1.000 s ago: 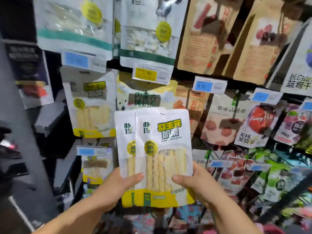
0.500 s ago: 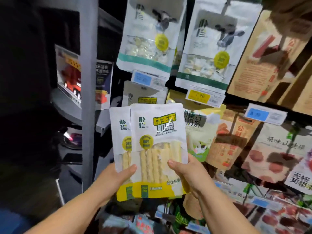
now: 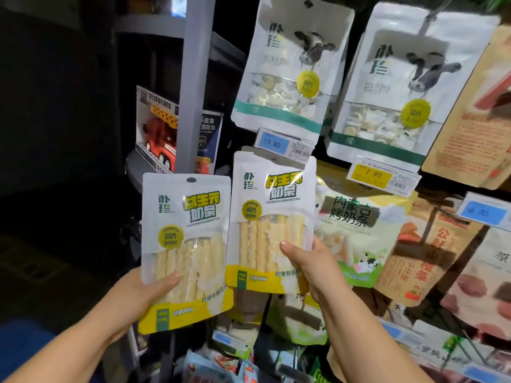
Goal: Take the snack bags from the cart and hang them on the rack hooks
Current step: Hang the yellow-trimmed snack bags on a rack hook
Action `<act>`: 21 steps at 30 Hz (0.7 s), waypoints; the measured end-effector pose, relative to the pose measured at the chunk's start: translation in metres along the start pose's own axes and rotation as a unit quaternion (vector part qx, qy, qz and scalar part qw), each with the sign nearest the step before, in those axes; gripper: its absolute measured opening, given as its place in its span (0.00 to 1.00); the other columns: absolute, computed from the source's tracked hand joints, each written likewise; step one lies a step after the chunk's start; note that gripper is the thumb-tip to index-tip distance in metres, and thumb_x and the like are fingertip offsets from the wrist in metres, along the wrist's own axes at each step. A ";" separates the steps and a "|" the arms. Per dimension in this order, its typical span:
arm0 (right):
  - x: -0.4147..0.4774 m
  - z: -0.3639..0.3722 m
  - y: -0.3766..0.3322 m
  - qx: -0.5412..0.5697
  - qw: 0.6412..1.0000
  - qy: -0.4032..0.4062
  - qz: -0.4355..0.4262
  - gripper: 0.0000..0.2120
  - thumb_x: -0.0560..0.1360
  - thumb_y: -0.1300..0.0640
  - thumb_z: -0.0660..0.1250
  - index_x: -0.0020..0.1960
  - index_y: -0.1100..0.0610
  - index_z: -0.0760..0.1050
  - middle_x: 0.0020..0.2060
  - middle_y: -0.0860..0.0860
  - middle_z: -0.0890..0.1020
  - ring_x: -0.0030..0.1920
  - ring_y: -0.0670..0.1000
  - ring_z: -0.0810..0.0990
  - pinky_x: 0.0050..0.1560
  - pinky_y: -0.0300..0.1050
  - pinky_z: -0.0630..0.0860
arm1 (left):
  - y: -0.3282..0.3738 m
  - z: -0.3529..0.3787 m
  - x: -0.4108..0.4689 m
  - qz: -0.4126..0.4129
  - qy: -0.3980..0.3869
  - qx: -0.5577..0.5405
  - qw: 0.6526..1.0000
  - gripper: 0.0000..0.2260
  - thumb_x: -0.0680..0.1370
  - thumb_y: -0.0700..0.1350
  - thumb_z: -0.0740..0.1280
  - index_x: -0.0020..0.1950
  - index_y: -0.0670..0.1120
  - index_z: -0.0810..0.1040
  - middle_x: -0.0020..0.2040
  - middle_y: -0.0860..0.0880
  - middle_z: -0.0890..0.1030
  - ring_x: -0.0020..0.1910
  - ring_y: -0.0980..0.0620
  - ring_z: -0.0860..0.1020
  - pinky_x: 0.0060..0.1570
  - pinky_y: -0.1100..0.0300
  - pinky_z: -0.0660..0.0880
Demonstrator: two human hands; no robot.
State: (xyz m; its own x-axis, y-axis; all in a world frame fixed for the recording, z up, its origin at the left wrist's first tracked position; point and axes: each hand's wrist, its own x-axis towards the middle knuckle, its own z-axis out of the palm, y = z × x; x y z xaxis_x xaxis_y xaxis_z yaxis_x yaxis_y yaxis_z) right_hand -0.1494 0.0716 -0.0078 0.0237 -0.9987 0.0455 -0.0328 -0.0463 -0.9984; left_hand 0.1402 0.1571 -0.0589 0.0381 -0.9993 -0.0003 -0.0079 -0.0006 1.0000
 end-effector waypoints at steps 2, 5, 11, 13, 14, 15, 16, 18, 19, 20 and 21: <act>0.007 0.001 0.003 -0.001 1.000 0.003 -0.002 0.14 0.71 0.61 0.75 0.55 0.53 0.78 0.45 0.49 0.87 0.49 0.51 0.85 0.55 0.50 0.78 | -0.001 -0.008 0.000 -0.001 -0.011 -0.009 1.000 0.39 0.50 0.69 0.77 0.56 0.51 0.81 0.52 0.50 0.85 0.51 0.49 0.83 0.56 0.49 0.75; 0.015 0.003 0.005 -0.003 1.000 0.004 -0.005 0.13 0.71 0.60 0.76 0.53 0.51 0.78 0.46 0.48 0.87 0.50 0.51 0.85 0.55 0.50 0.78 | -0.003 -0.019 0.002 0.000 -0.015 -0.030 0.999 0.43 0.49 0.67 0.79 0.59 0.47 0.79 0.53 0.47 0.85 0.51 0.46 0.83 0.51 0.51 0.78; 0.029 0.006 0.007 0.010 1.000 0.019 -0.002 0.12 0.71 0.63 0.75 0.52 0.52 0.78 0.43 0.47 0.86 0.46 0.49 0.85 0.50 0.44 0.77 | 0.001 -0.030 0.002 0.003 -0.025 -0.068 0.997 0.42 0.50 0.63 0.81 0.59 0.45 0.78 0.52 0.45 0.85 0.52 0.44 0.83 0.39 0.63 0.80; 0.032 0.007 0.006 -0.006 1.000 0.027 0.001 0.11 0.71 0.62 0.75 0.51 0.52 0.78 0.42 0.47 0.86 0.46 0.49 0.84 0.50 0.45 0.77 | 0.002 -0.030 0.003 0.001 -0.033 -0.063 0.997 0.46 0.47 0.64 0.81 0.60 0.44 0.78 0.53 0.44 0.84 0.51 0.45 0.83 0.40 0.61 0.80; 0.035 0.007 0.008 -0.013 0.999 0.033 0.009 0.11 0.71 0.61 0.75 0.50 0.51 0.78 0.42 0.47 0.86 0.46 0.50 0.84 0.51 0.46 0.78 | 0.001 -0.030 0.004 0.002 -0.037 -0.065 0.997 0.47 0.47 0.64 0.81 0.60 0.44 0.77 0.53 0.44 0.84 0.51 0.45 0.83 0.41 0.61 0.81; 0.037 0.007 0.008 -0.027 0.999 0.035 0.014 0.10 0.71 0.60 0.75 0.50 0.51 0.78 0.43 0.47 0.86 0.46 0.50 0.84 0.51 0.47 0.78 | 0.002 -0.029 0.005 0.002 -0.039 -0.067 0.997 0.47 0.47 0.64 0.81 0.60 0.44 0.77 0.54 0.44 0.84 0.52 0.45 0.83 0.42 0.61 0.81; 0.039 0.007 0.009 -0.051 0.998 0.040 0.019 0.10 0.72 0.58 0.75 0.51 0.52 0.78 0.43 0.48 0.86 0.46 0.51 0.84 0.52 0.49 0.78 | 0.001 -0.027 0.006 0.003 -0.040 -0.070 0.997 0.47 0.47 0.63 0.82 0.60 0.44 0.77 0.54 0.44 0.84 0.52 0.45 0.83 0.42 0.61 0.81; 0.041 0.007 0.009 -0.107 0.993 0.049 0.023 0.15 0.72 0.53 0.75 0.56 0.55 0.78 0.48 0.50 0.85 0.47 0.52 0.82 0.55 0.52 0.78 | 0.002 -0.020 0.009 0.007 -0.047 -0.077 0.996 0.46 0.46 0.63 0.82 0.59 0.45 0.78 0.53 0.44 0.84 0.51 0.45 0.83 0.41 0.61 0.81; 0.042 0.008 0.008 -0.122 0.991 0.054 0.028 0.19 0.72 0.50 0.74 0.60 0.57 0.76 0.53 0.50 0.83 0.50 0.53 0.81 0.56 0.52 0.77 | 0.003 -0.016 0.011 0.008 -0.053 -0.080 0.995 0.45 0.46 0.63 0.82 0.58 0.45 0.78 0.53 0.44 0.84 0.50 0.46 0.83 0.41 0.61 0.80; 0.043 0.008 0.009 -0.136 0.988 0.066 0.026 0.23 0.73 0.49 0.73 0.62 0.58 0.72 0.57 0.49 0.80 0.53 0.53 0.79 0.56 0.51 0.76 | 0.004 -0.012 0.013 0.007 -0.059 -0.079 0.995 0.44 0.46 0.63 0.82 0.58 0.45 0.79 0.52 0.44 0.85 0.50 0.46 0.84 0.41 0.61 0.80; 0.041 0.008 0.006 -0.152 0.985 0.083 0.018 0.23 0.74 0.50 0.72 0.64 0.57 0.69 0.57 0.48 0.76 0.53 0.52 0.77 0.53 0.47 0.74 | 0.006 -0.008 0.015 0.006 -0.068 -0.076 0.995 0.44 0.46 0.63 0.82 0.58 0.45 0.79 0.52 0.45 0.85 0.51 0.46 0.83 0.42 0.60 0.81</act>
State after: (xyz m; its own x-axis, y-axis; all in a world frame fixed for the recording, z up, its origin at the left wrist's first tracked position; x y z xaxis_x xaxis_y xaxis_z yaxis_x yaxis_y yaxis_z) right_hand -0.1402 0.0306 -0.0125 -0.1463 -0.9884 0.0408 -0.3281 0.0096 -0.9446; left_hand 0.1483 0.1421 -0.0532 -0.0967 -0.9951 0.0211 0.1444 0.0070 0.9895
